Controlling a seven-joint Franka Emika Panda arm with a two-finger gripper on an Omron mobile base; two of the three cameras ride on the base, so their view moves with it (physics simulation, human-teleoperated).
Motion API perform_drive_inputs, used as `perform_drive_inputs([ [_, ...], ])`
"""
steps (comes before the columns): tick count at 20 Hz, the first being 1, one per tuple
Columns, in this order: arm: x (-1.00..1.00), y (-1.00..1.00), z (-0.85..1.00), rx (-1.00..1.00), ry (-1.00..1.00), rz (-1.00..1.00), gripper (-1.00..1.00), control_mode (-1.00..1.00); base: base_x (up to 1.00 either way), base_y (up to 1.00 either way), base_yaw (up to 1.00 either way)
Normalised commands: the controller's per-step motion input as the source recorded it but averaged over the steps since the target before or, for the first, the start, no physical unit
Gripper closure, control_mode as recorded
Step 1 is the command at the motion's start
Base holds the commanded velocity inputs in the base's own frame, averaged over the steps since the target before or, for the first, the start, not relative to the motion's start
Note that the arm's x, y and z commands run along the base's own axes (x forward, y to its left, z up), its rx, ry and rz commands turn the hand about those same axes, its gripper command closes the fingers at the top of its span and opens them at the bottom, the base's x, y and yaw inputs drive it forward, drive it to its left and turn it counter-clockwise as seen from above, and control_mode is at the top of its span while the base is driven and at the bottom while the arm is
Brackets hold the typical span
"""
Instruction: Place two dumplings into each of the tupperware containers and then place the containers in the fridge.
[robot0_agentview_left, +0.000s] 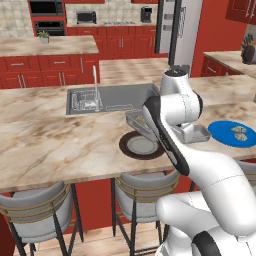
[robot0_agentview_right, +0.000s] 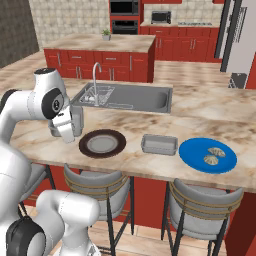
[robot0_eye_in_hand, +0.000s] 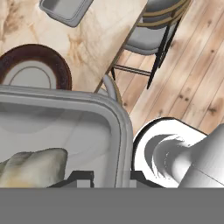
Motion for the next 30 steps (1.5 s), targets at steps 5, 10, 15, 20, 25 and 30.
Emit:
perform_drive_inputs([
  [5, -0.88, -0.37, 0.49, 0.19, 0.03, -0.41, 1.0, -1.0, 0.0, 0.0, 0.0],
  [10, -0.98, -0.33, 0.25, 0.07, 0.04, -0.3, 1.0, -1.0, 0.0, 0.0, 0.0],
  [15, -0.98, 0.0, 0.41, 0.0, 0.0, -0.15, 1.0, -1.0, 0.0, 0.0, 0.0],
  [20, -0.76, 0.0, 0.48, 0.0, 0.0, 0.0, 1.0, -1.0, 0.0, 0.0, 0.0],
  [25, -0.61, 0.0, 0.28, 0.0, 0.0, 0.0, 1.0, -1.0, 0.0, 0.0, 0.0],
  [30, -0.04, 0.12, 0.09, -0.01, 0.0, 0.03, 1.0, -1.0, 0.0, 0.0, 0.0],
])
